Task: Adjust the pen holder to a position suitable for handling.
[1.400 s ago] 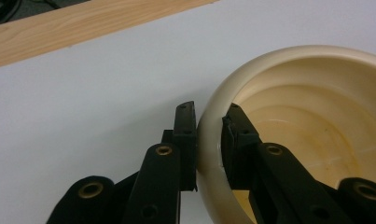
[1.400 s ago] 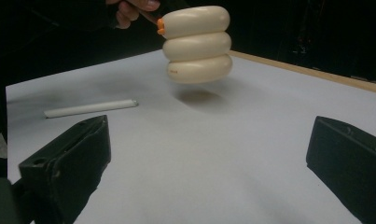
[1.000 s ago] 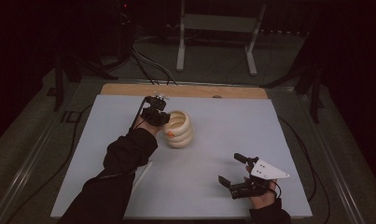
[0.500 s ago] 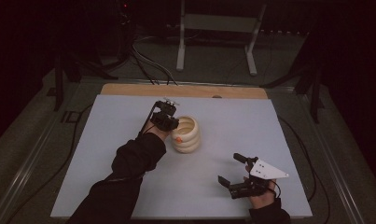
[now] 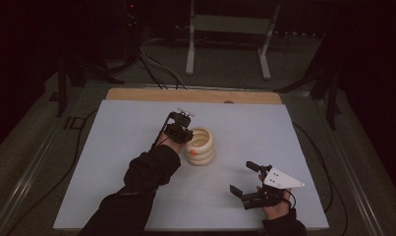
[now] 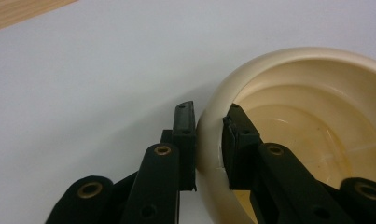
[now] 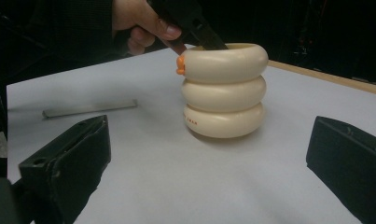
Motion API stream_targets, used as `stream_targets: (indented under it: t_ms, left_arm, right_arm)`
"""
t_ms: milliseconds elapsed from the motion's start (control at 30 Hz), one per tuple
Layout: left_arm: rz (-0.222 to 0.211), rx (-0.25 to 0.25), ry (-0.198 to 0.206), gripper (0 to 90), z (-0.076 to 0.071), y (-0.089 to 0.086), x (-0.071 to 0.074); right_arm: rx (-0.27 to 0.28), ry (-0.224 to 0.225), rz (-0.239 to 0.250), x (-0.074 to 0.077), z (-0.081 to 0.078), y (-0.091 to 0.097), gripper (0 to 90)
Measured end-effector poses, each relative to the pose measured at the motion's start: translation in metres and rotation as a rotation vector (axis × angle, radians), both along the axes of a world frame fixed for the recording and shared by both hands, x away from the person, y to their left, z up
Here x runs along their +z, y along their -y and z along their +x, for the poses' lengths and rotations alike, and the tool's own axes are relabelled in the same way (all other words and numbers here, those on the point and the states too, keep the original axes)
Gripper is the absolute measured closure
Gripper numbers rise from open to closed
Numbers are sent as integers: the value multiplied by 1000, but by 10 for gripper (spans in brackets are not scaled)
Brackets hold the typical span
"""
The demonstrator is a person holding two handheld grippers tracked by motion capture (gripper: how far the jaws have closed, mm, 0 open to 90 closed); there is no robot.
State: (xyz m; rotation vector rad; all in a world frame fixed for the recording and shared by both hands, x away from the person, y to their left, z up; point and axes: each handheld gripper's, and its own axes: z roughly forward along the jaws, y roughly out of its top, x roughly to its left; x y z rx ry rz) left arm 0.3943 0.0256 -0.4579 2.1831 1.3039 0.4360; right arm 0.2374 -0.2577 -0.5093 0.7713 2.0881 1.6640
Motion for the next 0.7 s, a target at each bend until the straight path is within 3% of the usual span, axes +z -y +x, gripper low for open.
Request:
stream_targets:
  t_ms: [167, 333, 700]
  left_arm:
    - [-7, -13, 2, 760, -5, 4, 2]
    - [-45, -32, 5, 729, -7, 5, 6]
    - [-93, -83, 26, 495, -10, -2, 25]
  right_arm:
    - [1, -1, 1, 0, 0, 0, 0]
    - [0, -1, 0, 0, 0, 0, 0]
    - [3, -4, 3, 0, 1, -1, 0]
